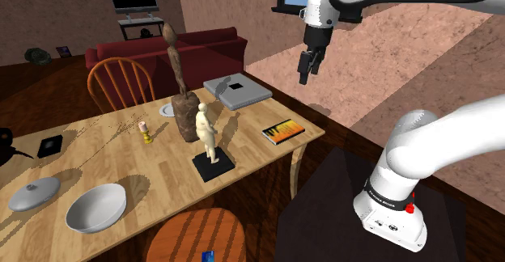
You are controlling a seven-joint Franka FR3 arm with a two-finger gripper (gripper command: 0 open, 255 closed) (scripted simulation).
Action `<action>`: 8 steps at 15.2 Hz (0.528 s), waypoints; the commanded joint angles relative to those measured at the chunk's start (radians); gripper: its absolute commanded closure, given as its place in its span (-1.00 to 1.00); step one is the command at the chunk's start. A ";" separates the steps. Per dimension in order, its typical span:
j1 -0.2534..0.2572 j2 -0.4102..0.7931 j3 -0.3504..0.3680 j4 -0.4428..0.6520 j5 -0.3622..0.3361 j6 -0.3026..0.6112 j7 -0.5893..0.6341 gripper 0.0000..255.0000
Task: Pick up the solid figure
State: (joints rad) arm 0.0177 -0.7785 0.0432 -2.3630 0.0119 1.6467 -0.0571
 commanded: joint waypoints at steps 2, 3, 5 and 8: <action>0.003 0.008 0.015 -0.018 0.011 0.039 0.022 -1.00; 0.005 0.018 0.030 -0.034 0.022 0.078 0.043 -1.00; 0.010 0.044 0.060 -0.061 0.041 0.157 0.086 -1.00; 0.015 0.096 0.108 -0.090 0.065 0.277 0.150 -1.00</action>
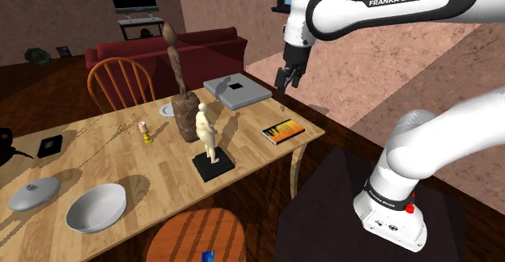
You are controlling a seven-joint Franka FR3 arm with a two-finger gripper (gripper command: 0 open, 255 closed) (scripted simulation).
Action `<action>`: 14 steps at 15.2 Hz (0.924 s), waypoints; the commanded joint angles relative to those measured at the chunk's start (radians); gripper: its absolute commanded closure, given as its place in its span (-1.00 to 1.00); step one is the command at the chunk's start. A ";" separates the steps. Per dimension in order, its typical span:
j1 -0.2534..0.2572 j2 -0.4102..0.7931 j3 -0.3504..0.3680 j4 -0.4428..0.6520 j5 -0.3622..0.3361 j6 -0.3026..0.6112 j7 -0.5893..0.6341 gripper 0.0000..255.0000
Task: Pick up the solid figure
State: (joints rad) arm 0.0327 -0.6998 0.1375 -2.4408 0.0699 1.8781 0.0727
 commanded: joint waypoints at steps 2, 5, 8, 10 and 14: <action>0.001 0.061 0.046 -0.022 0.018 0.126 0.063 -1.00; -0.002 0.138 0.097 -0.024 0.026 0.245 0.130 -1.00; -0.013 0.228 0.150 -0.010 0.018 0.359 0.203 -1.00; -0.024 0.293 0.187 0.009 0.001 0.431 0.257 -1.00; -0.061 0.434 0.264 0.066 -0.071 0.561 0.385 -1.00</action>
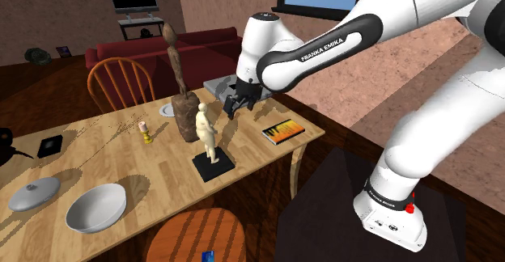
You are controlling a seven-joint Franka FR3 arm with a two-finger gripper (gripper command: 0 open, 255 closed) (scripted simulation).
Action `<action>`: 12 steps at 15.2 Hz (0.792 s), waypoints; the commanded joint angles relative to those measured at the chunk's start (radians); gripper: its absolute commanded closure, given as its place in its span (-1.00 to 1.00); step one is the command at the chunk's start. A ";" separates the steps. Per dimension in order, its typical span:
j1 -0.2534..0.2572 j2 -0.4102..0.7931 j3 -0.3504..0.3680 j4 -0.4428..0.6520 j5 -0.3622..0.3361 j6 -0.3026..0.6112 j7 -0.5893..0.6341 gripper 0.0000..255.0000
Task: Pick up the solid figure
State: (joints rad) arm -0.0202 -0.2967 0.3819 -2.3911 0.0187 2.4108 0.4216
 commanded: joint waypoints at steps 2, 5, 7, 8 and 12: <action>-0.030 0.106 0.056 0.056 -0.081 0.082 0.116 -1.00; -0.060 0.226 0.104 0.129 -0.210 0.145 0.257 -1.00; -0.065 0.310 0.120 0.189 -0.317 0.171 0.363 -1.00; -0.061 0.352 0.121 0.222 -0.372 0.180 0.417 -1.00; -0.048 0.401 0.108 0.227 -0.443 0.215 0.480 -1.00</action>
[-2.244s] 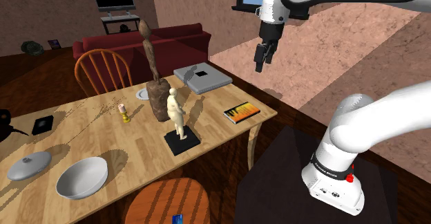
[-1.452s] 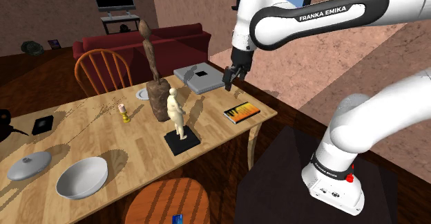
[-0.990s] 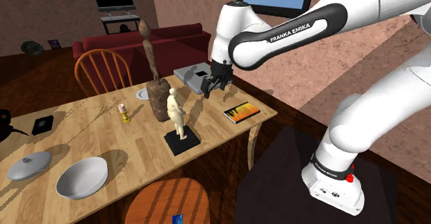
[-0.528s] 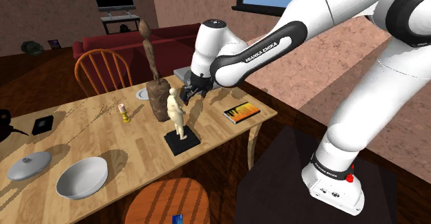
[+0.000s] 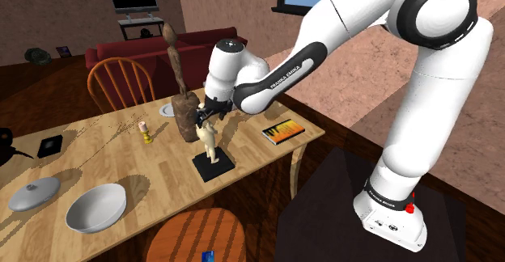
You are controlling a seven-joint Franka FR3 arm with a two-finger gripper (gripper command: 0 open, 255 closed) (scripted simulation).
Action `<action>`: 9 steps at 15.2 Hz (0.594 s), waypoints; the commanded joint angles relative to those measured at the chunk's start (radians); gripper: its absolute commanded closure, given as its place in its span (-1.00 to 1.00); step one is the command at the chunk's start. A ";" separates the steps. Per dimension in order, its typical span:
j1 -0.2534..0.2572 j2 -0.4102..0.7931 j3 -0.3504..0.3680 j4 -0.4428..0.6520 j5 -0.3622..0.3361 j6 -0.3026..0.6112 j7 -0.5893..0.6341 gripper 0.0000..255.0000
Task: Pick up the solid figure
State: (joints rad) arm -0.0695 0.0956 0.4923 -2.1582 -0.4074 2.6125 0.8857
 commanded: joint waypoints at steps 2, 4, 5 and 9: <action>0.006 0.026 -0.009 -0.013 -0.046 0.033 0.040 -1.00; 0.010 0.044 -0.017 -0.019 -0.077 0.052 0.066 -1.00; 0.012 0.050 -0.020 -0.021 -0.086 0.058 0.073 -1.00; 0.012 0.049 -0.020 -0.022 -0.086 0.059 0.073 1.00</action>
State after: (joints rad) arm -0.0575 0.1440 0.4727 -2.1797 -0.4930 2.6708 0.9580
